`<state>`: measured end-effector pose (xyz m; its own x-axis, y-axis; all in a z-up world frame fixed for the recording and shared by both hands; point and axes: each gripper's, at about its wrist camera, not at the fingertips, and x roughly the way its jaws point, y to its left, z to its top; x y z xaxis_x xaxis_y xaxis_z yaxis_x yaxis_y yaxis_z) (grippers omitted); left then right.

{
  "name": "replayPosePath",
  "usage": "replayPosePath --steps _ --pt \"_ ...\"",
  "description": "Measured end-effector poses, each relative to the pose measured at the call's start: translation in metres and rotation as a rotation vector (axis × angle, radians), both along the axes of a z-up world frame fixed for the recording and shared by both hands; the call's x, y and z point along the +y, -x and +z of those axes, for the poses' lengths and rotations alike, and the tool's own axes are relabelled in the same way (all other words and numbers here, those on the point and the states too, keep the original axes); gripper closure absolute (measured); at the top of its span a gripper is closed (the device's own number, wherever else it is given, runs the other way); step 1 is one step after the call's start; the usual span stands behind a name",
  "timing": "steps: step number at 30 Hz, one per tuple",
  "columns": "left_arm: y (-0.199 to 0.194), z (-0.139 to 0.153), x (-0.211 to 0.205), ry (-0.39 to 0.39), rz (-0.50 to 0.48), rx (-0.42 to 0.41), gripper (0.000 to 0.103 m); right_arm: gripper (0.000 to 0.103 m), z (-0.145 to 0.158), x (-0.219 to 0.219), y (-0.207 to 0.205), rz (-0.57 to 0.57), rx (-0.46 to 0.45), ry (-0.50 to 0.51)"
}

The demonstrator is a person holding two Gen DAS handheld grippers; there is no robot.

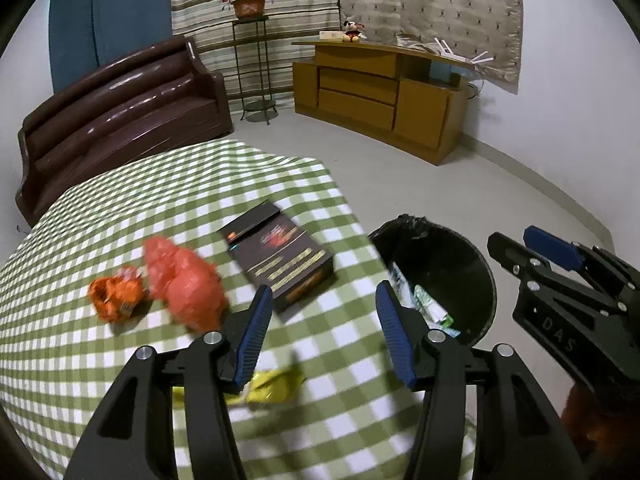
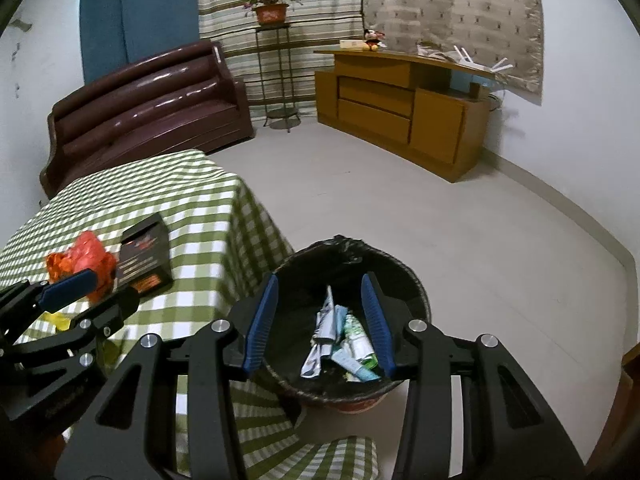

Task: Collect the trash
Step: 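Move both open tools back over the table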

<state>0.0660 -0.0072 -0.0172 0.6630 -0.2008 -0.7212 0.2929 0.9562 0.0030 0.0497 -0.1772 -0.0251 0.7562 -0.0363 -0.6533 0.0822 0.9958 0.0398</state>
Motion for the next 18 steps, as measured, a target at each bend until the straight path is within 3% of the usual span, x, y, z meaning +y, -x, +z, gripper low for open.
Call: replayPosePath --steps 18 --pt "0.028 0.004 0.114 -0.018 0.197 -0.004 0.048 0.06 0.0 0.088 0.018 0.214 0.026 0.007"
